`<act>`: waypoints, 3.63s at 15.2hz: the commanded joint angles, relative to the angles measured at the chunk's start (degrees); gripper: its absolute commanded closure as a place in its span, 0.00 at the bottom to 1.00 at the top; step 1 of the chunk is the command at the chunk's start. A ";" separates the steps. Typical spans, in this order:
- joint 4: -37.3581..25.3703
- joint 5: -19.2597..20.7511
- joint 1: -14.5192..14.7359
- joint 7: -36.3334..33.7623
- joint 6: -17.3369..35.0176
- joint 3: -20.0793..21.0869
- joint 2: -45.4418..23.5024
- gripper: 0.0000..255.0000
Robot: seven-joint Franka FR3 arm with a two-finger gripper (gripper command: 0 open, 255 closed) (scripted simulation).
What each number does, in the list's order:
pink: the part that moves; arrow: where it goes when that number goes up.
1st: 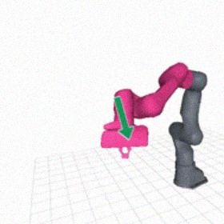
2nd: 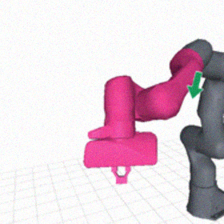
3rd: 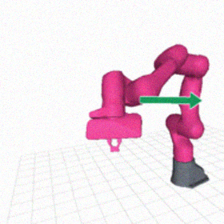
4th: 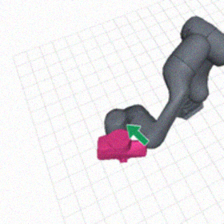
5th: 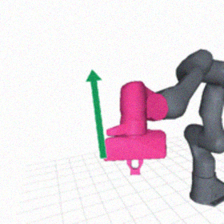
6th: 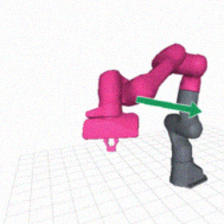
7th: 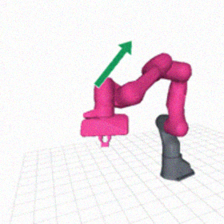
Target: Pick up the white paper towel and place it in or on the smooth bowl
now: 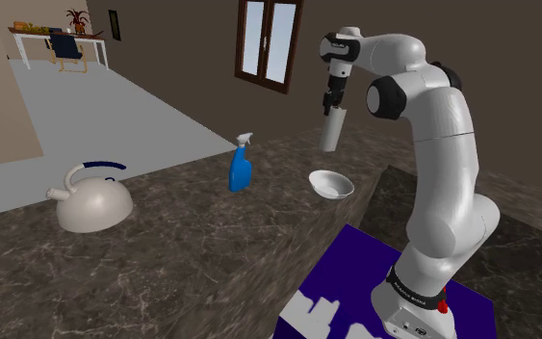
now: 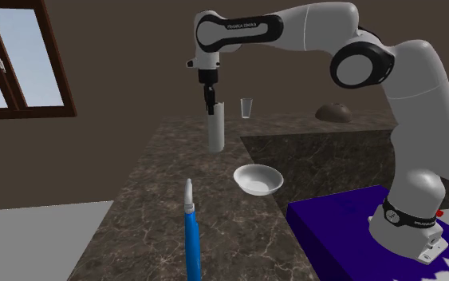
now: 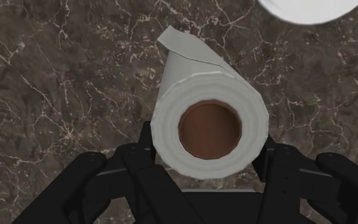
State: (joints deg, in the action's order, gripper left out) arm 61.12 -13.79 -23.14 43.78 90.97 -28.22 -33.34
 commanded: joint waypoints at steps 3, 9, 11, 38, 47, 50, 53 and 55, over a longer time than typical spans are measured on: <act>-4.91 -0.40 -1.12 -0.21 -3.66 0.15 -1.17 1.00; 18.46 7.06 8.38 -3.24 2.26 -1.91 17.26 1.00; 23.89 9.69 10.63 -5.06 2.95 -1.91 22.65 1.00; 57.22 21.53 15.28 -17.08 13.14 2.86 48.27 1.00; 63.24 21.55 15.10 -17.05 20.12 2.20 47.25 1.00; 64.77 21.49 15.07 -16.98 22.09 1.99 46.78 1.00; 64.76 21.49 15.07 -16.98 22.10 1.98 46.76 1.00; 64.76 21.49 15.07 -16.98 22.10 1.98 46.76 1.00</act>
State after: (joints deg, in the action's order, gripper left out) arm 125.86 7.69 -8.06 26.79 113.04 -26.23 13.42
